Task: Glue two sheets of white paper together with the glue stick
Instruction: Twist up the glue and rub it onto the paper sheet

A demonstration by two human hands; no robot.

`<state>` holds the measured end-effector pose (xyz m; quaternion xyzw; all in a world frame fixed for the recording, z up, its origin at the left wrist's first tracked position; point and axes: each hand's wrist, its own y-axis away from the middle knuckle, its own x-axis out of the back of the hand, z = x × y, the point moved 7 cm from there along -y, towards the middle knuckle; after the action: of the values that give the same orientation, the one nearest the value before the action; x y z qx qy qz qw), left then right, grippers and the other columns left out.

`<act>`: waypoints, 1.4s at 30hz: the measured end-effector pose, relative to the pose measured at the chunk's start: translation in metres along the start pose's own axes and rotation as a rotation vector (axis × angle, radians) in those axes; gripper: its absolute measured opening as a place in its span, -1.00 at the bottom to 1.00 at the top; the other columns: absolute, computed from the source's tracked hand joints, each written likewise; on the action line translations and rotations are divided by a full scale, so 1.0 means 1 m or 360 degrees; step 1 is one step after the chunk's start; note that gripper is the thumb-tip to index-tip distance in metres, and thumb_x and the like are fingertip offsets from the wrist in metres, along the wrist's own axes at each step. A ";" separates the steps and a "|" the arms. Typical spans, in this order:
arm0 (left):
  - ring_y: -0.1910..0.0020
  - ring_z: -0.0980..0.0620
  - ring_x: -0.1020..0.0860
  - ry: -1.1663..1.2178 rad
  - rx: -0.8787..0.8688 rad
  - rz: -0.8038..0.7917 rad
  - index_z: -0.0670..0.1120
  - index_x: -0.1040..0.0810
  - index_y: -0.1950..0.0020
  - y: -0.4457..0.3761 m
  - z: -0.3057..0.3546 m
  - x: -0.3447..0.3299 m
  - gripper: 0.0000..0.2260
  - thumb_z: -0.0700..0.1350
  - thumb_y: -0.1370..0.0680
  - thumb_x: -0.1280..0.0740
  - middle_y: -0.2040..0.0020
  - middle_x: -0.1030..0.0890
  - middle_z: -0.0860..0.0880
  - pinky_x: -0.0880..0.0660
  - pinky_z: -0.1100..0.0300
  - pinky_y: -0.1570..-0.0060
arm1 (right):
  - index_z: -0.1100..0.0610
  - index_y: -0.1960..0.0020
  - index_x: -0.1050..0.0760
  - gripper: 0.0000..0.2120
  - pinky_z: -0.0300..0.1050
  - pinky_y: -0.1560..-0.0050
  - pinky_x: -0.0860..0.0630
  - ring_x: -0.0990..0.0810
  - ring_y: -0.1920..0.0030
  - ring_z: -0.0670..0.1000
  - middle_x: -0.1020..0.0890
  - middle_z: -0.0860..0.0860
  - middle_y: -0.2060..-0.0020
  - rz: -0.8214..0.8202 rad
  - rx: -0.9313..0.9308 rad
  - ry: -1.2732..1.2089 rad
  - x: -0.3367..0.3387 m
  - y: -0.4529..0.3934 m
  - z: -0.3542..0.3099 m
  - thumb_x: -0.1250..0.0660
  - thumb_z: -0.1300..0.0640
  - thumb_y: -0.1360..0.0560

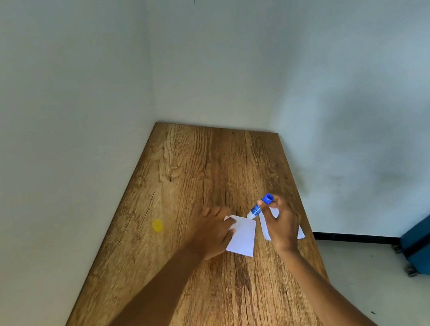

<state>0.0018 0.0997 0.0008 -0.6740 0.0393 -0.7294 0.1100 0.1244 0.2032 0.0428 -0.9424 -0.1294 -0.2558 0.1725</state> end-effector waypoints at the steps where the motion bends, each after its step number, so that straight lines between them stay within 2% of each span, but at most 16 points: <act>1: -0.38 -0.08 -0.29 0.0022 -0.0075 -0.0052 -0.12 -0.38 -0.35 -0.002 0.004 -0.003 -0.63 -0.03 -0.58 -0.08 -0.39 -0.36 -0.11 -0.11 0.00 -0.39 | 0.25 -0.10 -0.52 -0.68 0.24 -0.18 -0.44 -0.60 -0.03 0.16 -0.67 0.18 0.07 -0.0014 0.0007 0.0028 -0.001 0.000 0.002 -0.38 0.06 -0.45; 4: -0.49 -0.01 -0.13 0.0008 -0.0277 -0.0328 -0.10 -0.28 -0.42 0.000 0.016 -0.020 -0.59 -0.08 -0.57 -0.13 -0.48 -0.24 -0.07 0.03 -0.08 -0.48 | 0.24 -0.12 -0.52 -0.67 0.22 -0.23 -0.39 -0.59 -0.05 0.17 -0.67 0.17 0.05 -0.0035 0.0048 0.0124 -0.003 -0.002 0.007 -0.37 0.04 -0.46; 6: -0.50 0.01 -0.10 0.0061 -0.0227 -0.0410 -0.11 -0.19 -0.46 0.001 0.017 -0.028 -0.56 -0.07 -0.59 -0.12 -0.51 -0.20 -0.06 0.07 -0.06 -0.48 | 0.23 -0.10 -0.53 -0.68 0.21 -0.26 -0.36 -0.59 -0.07 0.17 -0.67 0.16 0.05 -0.0034 0.0076 0.0180 -0.002 -0.004 0.010 -0.37 0.03 -0.46; 9: -0.49 0.00 -0.11 0.0134 -0.0074 -0.0405 -0.10 -0.13 -0.48 0.001 0.012 -0.030 -0.53 -0.02 -0.59 -0.10 -0.52 -0.17 -0.07 0.07 -0.04 -0.47 | 0.19 -0.08 -0.53 -0.69 0.12 -0.32 -0.28 -0.55 -0.12 0.14 -0.67 0.12 0.04 -0.0048 0.0130 0.0293 -0.005 -0.008 0.010 -0.36 -0.01 -0.46; 16: -0.45 -0.05 -0.19 0.0158 0.0043 -0.0377 -0.09 -0.18 -0.46 -0.002 0.012 -0.031 -0.52 -0.01 -0.56 -0.16 -0.49 -0.23 -0.07 -0.02 -0.04 -0.46 | 0.14 -0.08 -0.53 -0.71 0.08 -0.29 -0.23 -0.53 -0.13 0.14 -0.68 0.07 0.08 -0.0088 0.0197 0.0278 -0.018 -0.015 0.006 -0.35 -0.03 -0.47; 22: -0.42 -0.05 -0.24 0.0208 0.0051 -0.0339 -0.09 -0.24 -0.43 -0.005 0.010 -0.034 -0.52 0.00 -0.54 -0.20 -0.45 -0.28 -0.07 -0.08 -0.04 -0.42 | 0.12 -0.10 -0.52 -0.68 -0.06 -0.23 -0.18 -0.50 -0.10 0.11 -0.69 0.08 0.12 -0.0132 0.0317 0.0399 -0.030 -0.017 0.003 -0.32 -0.07 -0.47; 39: -0.34 -0.09 -0.32 0.0185 0.0072 -0.0374 -0.11 -0.25 -0.41 -0.009 0.008 -0.037 -0.51 0.00 -0.51 -0.23 -0.39 -0.33 -0.08 -0.12 -0.06 -0.40 | 0.15 -0.08 -0.54 -0.67 -0.05 -0.25 -0.24 -0.53 -0.02 0.09 -0.68 0.06 0.12 -0.0152 0.0297 0.0493 -0.014 0.021 0.007 -0.36 -0.06 -0.45; 42: -0.37 -0.09 -0.30 0.0191 0.0072 -0.0385 -0.11 -0.25 -0.41 -0.008 0.008 -0.036 -0.51 -0.01 -0.52 -0.23 -0.42 -0.30 -0.08 -0.09 -0.08 -0.42 | 0.14 -0.04 -0.57 -0.69 -0.19 -0.16 -0.21 -0.55 -0.01 0.10 -0.68 0.06 0.13 -0.0082 0.0290 0.0491 -0.004 0.037 0.009 -0.39 -0.05 -0.42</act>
<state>0.0115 0.1163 -0.0319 -0.6263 -0.0523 -0.7771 0.0338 0.1375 0.1725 0.0239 -0.8688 -0.1483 -0.3888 0.2684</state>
